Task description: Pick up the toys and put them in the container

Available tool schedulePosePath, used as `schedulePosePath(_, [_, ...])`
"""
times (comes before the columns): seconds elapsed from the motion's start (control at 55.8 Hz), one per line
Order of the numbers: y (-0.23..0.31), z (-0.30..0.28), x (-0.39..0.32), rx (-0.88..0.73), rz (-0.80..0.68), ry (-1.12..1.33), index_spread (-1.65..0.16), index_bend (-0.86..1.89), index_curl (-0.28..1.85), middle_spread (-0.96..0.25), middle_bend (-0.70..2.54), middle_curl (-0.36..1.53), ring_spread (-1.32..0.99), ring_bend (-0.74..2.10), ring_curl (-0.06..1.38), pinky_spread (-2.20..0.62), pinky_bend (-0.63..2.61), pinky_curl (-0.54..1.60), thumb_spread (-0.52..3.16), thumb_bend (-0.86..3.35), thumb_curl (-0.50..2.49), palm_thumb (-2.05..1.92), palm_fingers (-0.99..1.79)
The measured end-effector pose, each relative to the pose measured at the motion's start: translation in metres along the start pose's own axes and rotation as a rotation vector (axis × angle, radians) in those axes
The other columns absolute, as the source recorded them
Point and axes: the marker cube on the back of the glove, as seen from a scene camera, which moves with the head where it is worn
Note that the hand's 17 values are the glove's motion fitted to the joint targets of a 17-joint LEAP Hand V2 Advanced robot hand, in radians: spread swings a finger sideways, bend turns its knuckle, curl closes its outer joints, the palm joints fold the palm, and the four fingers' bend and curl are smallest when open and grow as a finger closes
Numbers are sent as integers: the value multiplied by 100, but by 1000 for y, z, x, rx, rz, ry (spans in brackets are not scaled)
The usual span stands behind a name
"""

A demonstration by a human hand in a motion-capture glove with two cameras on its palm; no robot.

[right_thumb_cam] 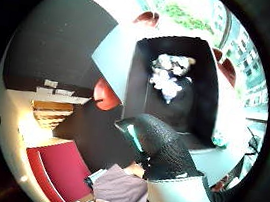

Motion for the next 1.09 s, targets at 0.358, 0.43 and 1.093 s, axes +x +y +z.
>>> schedulePosePath(0.358, [85,62,167,-29,171,87,-16,8,19,0,16,32,-3,26,38,1,69,33,119,-3,40,-1,-18])
schedulePosePath(0.43, [104,128,217,-113,114,113,-17,9,19,-1,16,32,-5,26,38,0,67,33,119,-3,39,-1,-17])
schedulePosePath(1.093, [87,338,271,-15,245,-105,-23,46,32,-26,55,46,-32,63,49,-18,58,30,122,4,38,20,77])
